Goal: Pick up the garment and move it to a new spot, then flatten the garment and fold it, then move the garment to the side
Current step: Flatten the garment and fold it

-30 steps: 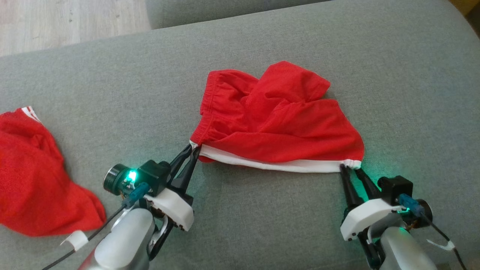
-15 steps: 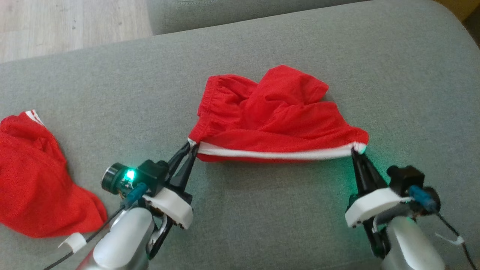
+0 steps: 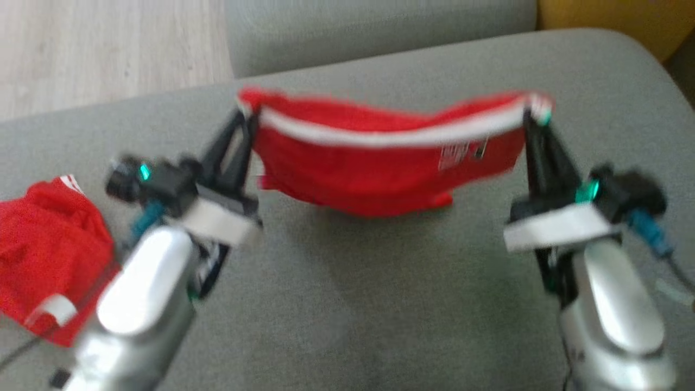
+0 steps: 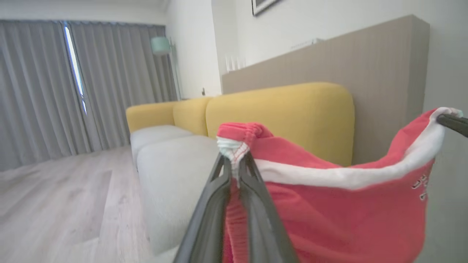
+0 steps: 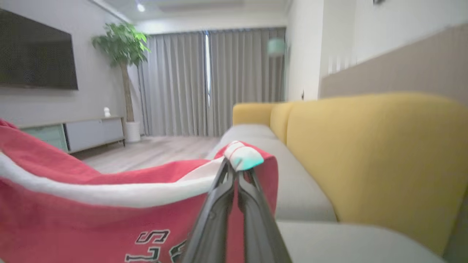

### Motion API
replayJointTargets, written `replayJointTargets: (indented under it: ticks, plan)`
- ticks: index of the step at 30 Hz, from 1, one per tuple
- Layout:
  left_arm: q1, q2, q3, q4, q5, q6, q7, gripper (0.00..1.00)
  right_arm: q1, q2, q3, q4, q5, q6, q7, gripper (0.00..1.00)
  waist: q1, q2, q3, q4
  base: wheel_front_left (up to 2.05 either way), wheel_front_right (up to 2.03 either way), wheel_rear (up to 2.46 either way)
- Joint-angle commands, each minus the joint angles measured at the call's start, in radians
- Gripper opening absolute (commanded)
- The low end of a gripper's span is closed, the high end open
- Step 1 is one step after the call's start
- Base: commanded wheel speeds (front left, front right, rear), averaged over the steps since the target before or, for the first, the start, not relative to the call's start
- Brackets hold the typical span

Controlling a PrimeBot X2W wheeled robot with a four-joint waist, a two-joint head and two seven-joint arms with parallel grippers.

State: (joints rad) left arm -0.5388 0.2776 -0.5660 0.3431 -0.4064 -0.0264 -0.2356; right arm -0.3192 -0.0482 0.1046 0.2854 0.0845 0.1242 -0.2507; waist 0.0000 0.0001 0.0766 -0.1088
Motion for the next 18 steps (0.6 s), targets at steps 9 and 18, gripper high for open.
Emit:
replayJointTargets:
  ticks: [9, 18]
  plan:
    - [-0.219, 0.062, 0.12, -0.185, -0.004, 0.056, 0.061, 0.0, -0.251, -0.054, 0.061, -0.188, -0.014, 0.007, 0.08, 0.0, 0.0, -0.0001, -0.093, 0.011, 0.0, 0.0, 0.0]
    - [-0.103, 0.101, 0.15, -0.399, -0.028, 0.148, 0.166, 0.0, -0.154, -0.055, 0.042, -0.332, -0.011, 0.007, 0.178, 0.0, 0.0, -0.0001, -0.13, 0.029, 0.0, 0.0, 0.0]
